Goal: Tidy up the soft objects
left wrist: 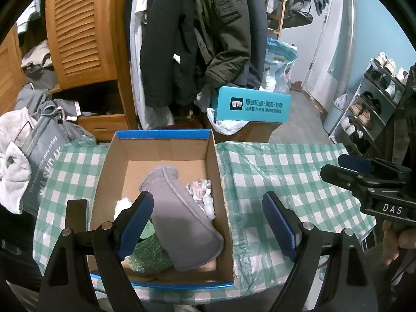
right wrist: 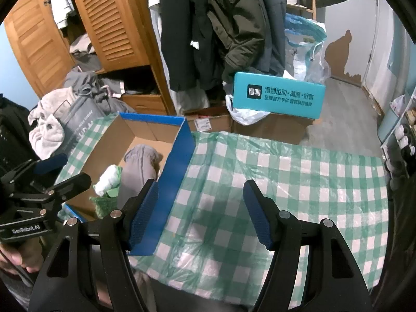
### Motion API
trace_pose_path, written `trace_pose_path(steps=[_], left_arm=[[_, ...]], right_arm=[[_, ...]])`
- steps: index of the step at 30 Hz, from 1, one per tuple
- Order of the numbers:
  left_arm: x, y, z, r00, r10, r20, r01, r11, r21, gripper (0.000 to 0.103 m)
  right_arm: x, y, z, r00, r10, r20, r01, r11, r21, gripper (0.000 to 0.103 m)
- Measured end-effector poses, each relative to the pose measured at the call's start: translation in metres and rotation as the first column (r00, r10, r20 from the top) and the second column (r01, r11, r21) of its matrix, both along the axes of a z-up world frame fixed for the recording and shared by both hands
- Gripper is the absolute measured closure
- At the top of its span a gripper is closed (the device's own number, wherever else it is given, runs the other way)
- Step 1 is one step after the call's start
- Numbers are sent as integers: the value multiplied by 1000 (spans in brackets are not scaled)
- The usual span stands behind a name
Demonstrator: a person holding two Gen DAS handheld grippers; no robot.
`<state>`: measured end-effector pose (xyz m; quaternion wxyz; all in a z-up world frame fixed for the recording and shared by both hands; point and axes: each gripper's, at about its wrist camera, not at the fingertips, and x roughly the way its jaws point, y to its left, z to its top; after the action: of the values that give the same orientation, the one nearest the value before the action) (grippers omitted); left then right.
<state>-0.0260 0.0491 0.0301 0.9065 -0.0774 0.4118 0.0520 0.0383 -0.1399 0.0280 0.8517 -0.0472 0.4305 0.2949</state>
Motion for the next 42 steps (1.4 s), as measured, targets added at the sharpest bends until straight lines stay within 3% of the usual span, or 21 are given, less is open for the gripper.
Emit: trace_pose_path(steps=[15, 42], left_arm=[[1, -2, 1, 1000, 6, -5, -5, 999, 37, 16], [5, -1, 0, 1000, 23, -20, -23, 999, 23, 16]], right_arm=[[-1, 1, 1, 1000, 4, 2, -4, 1000, 4, 36], [-3, 1, 1, 1000, 3, -4, -2, 1000, 3, 36]])
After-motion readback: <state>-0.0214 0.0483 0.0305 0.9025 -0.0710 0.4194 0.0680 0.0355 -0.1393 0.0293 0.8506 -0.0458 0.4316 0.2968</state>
